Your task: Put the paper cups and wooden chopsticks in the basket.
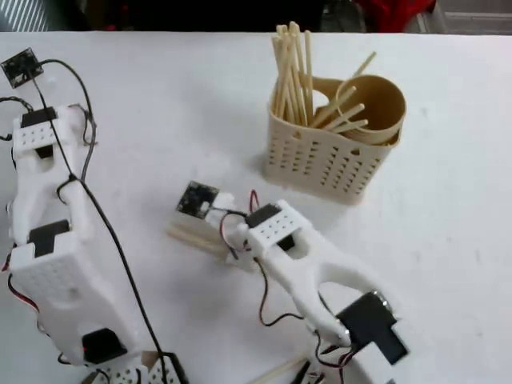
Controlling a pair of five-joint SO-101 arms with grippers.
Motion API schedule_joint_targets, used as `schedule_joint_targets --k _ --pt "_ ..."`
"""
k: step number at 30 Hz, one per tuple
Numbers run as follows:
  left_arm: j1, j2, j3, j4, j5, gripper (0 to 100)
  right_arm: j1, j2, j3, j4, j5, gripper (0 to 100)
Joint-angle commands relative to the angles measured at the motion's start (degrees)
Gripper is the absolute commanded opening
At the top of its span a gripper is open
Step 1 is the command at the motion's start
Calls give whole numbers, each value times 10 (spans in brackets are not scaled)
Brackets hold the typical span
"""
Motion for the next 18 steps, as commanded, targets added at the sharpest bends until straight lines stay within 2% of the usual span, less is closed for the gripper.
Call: schedule_joint_targets --k 1,2,4,11,18 --pt "9 -1 -14 2 -5 98 28 3 -25 -15 10 33" --pt "9 -1 -14 2 -5 98 35 2 -25 -21 10 6" --pt "9 -1 -14 2 -5 98 47 2 -25 -25 10 29" --pt "9 0 -13 3 -5 98 58 -13 -25 -21 4 16" --pt "9 0 -13 2 -5 98 59 -179 -24 52 -46 16"
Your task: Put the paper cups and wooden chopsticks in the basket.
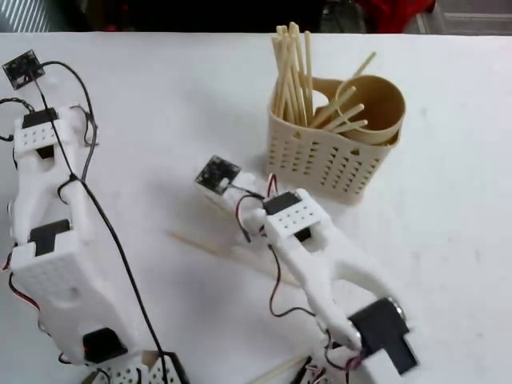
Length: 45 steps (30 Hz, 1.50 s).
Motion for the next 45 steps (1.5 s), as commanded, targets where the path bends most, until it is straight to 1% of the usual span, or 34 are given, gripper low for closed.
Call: schedule_joint_targets --k 1,4,7,11,14,18,22,28,32,40,45 --pt "9 -6 -13 2 -5 98 1 -129 -18 41 -8 16" --pt "9 -6 -13 2 -6 98 0 -247 -21 60 -10 16" --pt "10 -6 0 -11 -6 98 1 -367 -23 55 -45 16" --pt "10 -7 19 -42 -6 98 5 -477 -64 11 -76 16" --pt "10 -7 22 -42 -6 98 6 -495 -123 -58 -77 16" --pt "8 -7 22 -41 -5 98 55 -447 -199 -152 -99 17" --pt "8 -7 23 -41 -5 98 127 -341 -243 -240 -146 18" --pt "8 -7 23 -41 -5 98 196 -179 -266 -334 -257 18" --pt "8 -7 23 -41 -5 98 225 -114 -265 -355 -295 18" --pt "7 -7 23 -41 -5 98 228 -84 -251 -356 -292 26" --pt "7 -7 23 -41 -6 98 229 -85 -244 -348 -295 158"
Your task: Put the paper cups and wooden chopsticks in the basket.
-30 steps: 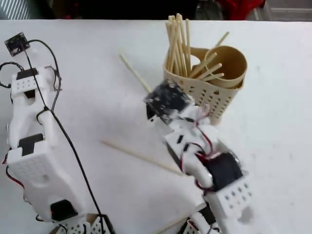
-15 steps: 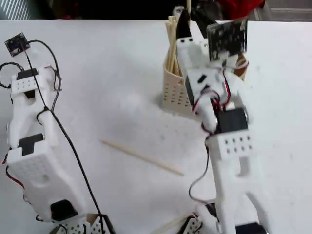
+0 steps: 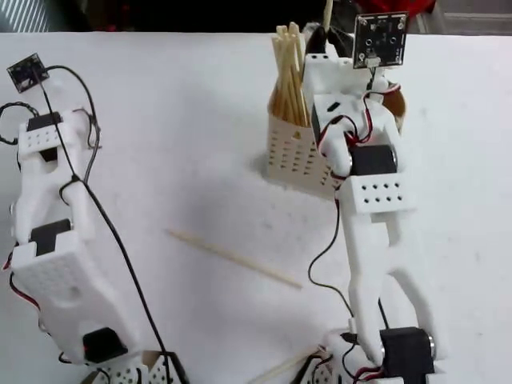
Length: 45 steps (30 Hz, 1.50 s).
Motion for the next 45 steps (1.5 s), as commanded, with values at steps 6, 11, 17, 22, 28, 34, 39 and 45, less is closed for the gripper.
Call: schedule_joint_targets --k 6,11,17,22,28,34,39,45 --pt "5 -7 -4 -11 -7 98 2 -41 -11 44 -4 169" --pt "5 -7 -4 -11 -7 98 1 -134 -8 146 -5 169" --pt "6 -7 -4 -11 -8 98 -98 -247 -10 381 113 166" --pt "6 -7 -4 -11 -8 98 -243 -248 4 515 176 58" --pt "6 -7 -4 -15 -7 98 -393 -181 138 502 229 86" --pt "6 -7 -4 -15 -7 98 -406 -73 260 348 277 163" --pt "6 -7 -4 -15 -6 98 -406 20 270 297 289 163" --pt "6 -7 -4 -15 -6 98 -392 102 268 238 301 163"
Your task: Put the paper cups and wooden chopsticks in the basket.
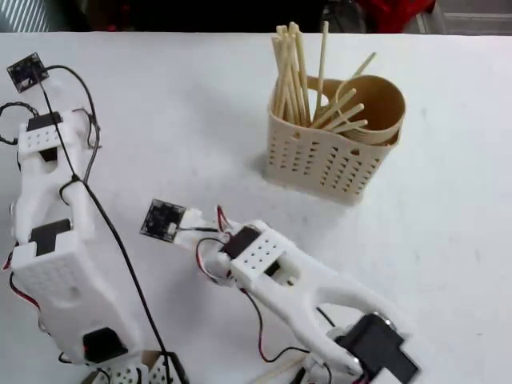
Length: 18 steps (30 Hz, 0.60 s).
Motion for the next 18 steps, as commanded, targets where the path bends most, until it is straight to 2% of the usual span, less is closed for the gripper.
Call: schedule_joint_targets --k 1,7,12,18 --pt "6 -7 -4 -11 -6 98 21 25 -5 -35 9 163" --pt "6 -7 -4 -11 -6 98 44 59 -24 -39 9 151" --pt "6 -7 -4 -11 -6 98 43 76 -24 -40 5 11" --pt "6 -6 -4 -11 -6 98 45 71 -24 -36 4 16"
